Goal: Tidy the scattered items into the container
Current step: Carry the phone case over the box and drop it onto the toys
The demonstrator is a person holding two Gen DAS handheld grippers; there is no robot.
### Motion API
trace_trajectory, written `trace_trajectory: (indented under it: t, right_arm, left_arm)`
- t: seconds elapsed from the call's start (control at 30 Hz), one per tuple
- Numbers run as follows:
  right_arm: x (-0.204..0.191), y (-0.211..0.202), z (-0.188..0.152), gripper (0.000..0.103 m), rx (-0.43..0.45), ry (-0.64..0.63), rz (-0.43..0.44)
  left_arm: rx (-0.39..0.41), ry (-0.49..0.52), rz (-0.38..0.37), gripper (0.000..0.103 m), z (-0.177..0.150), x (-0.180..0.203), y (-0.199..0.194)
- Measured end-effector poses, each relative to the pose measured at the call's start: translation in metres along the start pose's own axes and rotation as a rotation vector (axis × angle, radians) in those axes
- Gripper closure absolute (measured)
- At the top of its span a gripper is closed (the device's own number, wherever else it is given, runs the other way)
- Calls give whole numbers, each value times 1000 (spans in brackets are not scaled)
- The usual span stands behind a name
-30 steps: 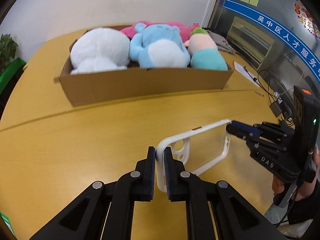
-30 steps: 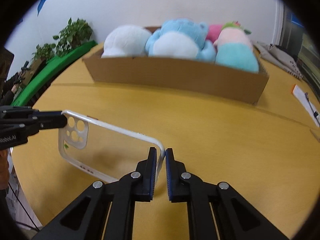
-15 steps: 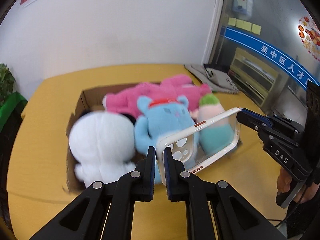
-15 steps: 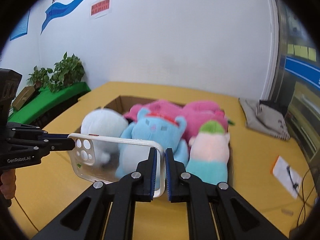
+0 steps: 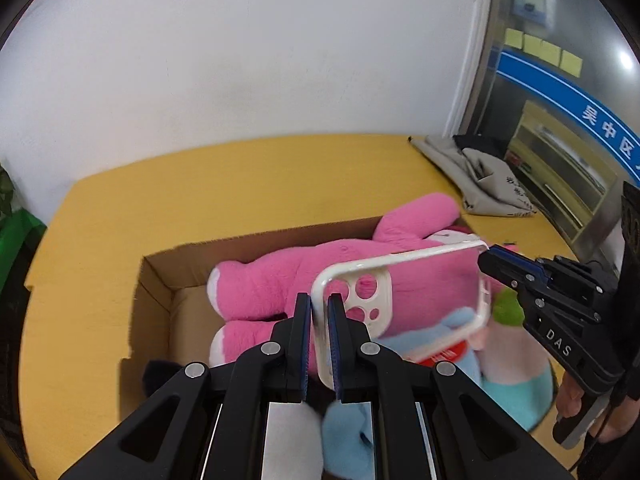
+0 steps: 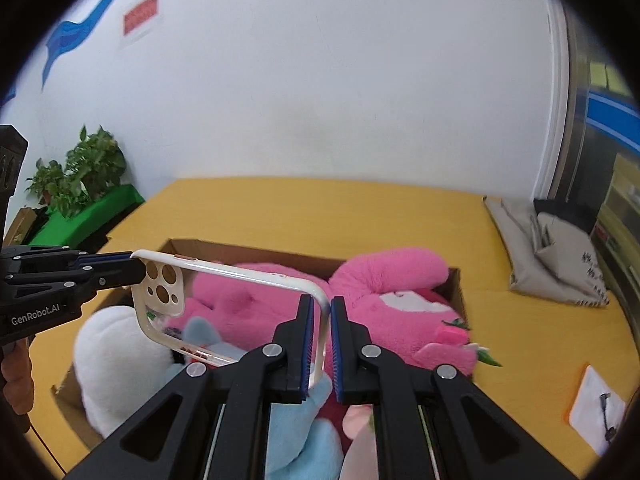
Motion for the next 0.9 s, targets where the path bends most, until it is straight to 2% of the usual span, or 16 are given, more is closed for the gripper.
trace_trajectory:
  t: [0.1, 0.2, 0.23, 0.27, 0.3, 0.33, 0.37, 0.4, 0.53, 0.6, 0.67, 0.73, 0.8, 0.9]
  right_arm:
    - [6, 22, -12, 95, -46, 28, 3]
    - [6, 33, -24, 95, -85, 35, 13]
    - [6, 34, -26, 92, -90, 34, 16]
    - [8, 33, -26, 83, -88, 40, 15]
    - [9, 30, -25, 77, -84, 49, 13]
    - [8, 26, -23, 59, -75, 59, 17]
    - [6, 19, -21, 43, -59, 63, 28]
    - [5, 12, -17, 39, -40, 61, 35]
    - [-4, -35, -24, 35, 25, 26, 60]
    - [-1, -61, -45, 27, 36, 41, 83]
    - [2, -75, -78, 26, 0, 55, 102]
    - [12, -80, -106, 26, -35, 46, 26]
    - [26, -78, -130, 26, -70, 77, -58]
    - [32, -65, -157, 26, -131, 73, -95]
  left_arm:
    - [-77, -44, -13, 94, -7, -7, 27]
    - [-74, -40, -13, 93, -14, -6, 28]
    - [-68, -41, -13, 88, -15, -6, 26]
    - [-63, -45, -7, 83, -15, -7, 23]
    - [-51, -52, 7, 63, -15, -10, 17]
    - [-31, -62, 24, 37, -13, -14, 9]
    - [4, -73, 47, 28, -13, -20, -2]
    - [32, -77, 57, 22, -12, -24, -12]
    - [85, -63, 65, 21, -33, -38, -54]
    - [78, -30, 83, 21, -63, -44, -67]
    - [40, 1, 117, 21, -97, -53, -68]
    - [-16, -9, 131, 21, -125, -63, -61]
    - [-81, -62, 117, 21, -151, -77, -52]
    - [-152, -113, 105, 21, -179, -90, -39]
Point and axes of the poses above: each gripper's, at about its wrist camera, not at the fingertips, and y roughly the way its jaws point, x to its right, z to its top, the point moved 6 cm from there along y, roughly the way its jaws point, and after that the axes turned 10 degrees about z, right-handed, at the moved point
